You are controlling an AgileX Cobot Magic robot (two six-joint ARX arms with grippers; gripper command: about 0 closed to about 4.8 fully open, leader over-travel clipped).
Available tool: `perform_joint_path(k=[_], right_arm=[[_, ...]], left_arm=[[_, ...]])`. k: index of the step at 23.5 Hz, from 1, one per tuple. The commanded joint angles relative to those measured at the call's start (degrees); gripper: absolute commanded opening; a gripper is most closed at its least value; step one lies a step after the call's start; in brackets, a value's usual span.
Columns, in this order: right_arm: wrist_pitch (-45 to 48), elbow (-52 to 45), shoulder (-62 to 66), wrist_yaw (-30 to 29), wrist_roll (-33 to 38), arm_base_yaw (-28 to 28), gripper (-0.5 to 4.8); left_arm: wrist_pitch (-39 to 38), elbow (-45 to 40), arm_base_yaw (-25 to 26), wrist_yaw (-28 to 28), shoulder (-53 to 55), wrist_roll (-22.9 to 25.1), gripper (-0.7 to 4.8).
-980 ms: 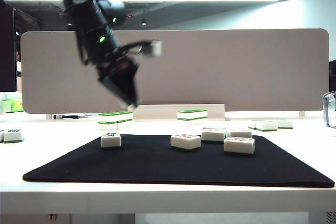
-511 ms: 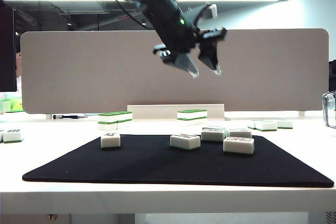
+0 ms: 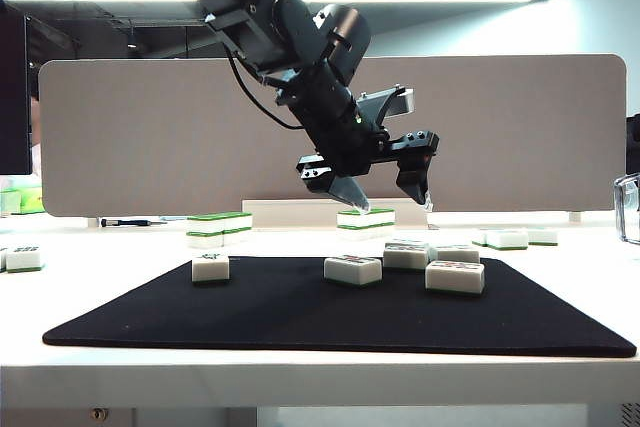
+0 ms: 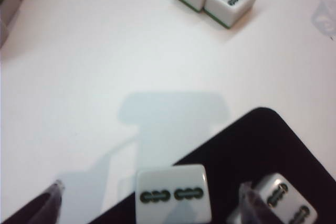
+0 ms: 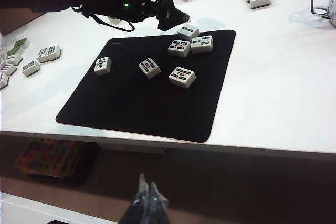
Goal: Align six mahjong tiles in a row on the table.
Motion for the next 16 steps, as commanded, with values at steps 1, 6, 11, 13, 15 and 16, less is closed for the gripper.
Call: perform_joint_path(k=[1,6,11,13,15,16], right_arm=[[0.5,0.1,-0.7,0.1,-0.2,0.0,-0.01],[0.5,0.1,-0.7,0.1,-0.2,0.0,-0.01],[0.5,0.1,-0.7,0.1,-0.2,0.0,-0.01],[0.5,0.1,-0.7,0.1,-0.2,0.0,-0.01],[0.5,0.1,-0.7,0.1,-0.2,0.0,-0.01],[0.5,0.1,-0.7,0.1,-0.2,0.0,-0.01]], left_arm=[[2.0,0.2,-0.2,0.2,1.0,-0.2,4.37],[2.2,0.2,-0.4,0.2,2.8,-0.1,4.36],[2.9,0.2,-0.8,0.5,3.2,-0.1,4.36],[3.3,0.2,-0.9,0.4,3.7,-0.1,4.35],[3.2,0.2,-0.9,0.4,4.6,-0.1,4.35],[3.2,0.2,-0.9,0.4,4.9,-0.1,4.35]])
